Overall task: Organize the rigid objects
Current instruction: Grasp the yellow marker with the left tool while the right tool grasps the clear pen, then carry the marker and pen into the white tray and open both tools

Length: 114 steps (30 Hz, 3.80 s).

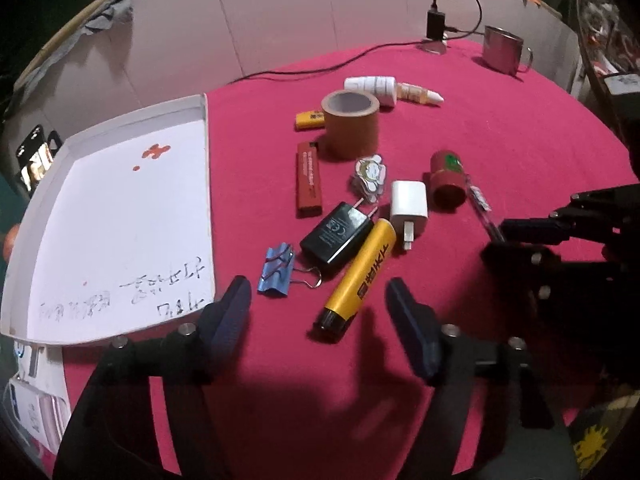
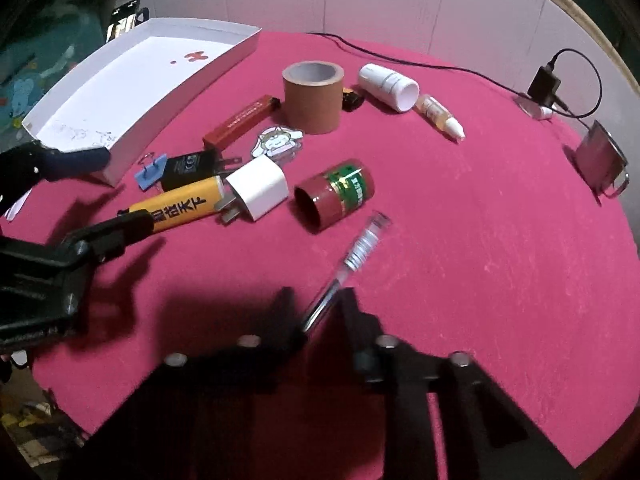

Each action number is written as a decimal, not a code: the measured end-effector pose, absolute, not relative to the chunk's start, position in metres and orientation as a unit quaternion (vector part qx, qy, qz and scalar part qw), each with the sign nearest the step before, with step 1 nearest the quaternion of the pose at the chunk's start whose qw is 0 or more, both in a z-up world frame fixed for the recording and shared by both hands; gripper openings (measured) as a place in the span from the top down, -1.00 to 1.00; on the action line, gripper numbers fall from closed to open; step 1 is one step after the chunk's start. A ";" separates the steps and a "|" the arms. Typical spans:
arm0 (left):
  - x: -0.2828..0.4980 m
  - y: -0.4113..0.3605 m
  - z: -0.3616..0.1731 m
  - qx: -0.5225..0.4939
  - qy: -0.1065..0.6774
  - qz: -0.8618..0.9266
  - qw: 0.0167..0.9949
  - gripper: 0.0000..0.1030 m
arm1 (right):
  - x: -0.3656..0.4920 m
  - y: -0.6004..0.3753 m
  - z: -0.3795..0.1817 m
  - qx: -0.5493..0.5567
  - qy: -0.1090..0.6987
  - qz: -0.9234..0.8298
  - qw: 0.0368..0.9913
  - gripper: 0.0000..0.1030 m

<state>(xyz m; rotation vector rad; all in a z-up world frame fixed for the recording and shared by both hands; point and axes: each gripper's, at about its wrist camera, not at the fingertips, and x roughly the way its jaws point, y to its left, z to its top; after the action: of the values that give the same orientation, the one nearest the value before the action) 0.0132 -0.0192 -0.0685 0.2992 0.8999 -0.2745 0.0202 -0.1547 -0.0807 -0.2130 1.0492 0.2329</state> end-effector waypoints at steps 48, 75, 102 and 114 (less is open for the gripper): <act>0.012 -0.042 -0.066 0.147 0.423 -0.149 0.882 0.74 | 0.004 -0.205 -0.052 -0.026 0.455 0.097 0.885 0.87; 0.008 -0.001 -0.028 0.067 0.377 -0.108 0.918 0.75 | 0.001 -0.201 0.005 -0.024 0.385 0.104 0.917 0.87; 0.025 0.151 0.029 -0.007 0.321 0.071 0.944 0.75 | 0.050 -0.071 0.058 -0.124 0.321 0.173 0.923 0.87; 0.071 0.199 0.016 -0.031 0.353 0.120 0.927 0.75 | 0.076 0.000 0.042 -0.158 0.334 0.201 0.907 0.87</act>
<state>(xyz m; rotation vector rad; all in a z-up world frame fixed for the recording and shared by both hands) 0.0709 0.1988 0.0162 -0.0633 0.7240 0.2467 0.0758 0.0002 0.0424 -0.3255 0.6893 0.4159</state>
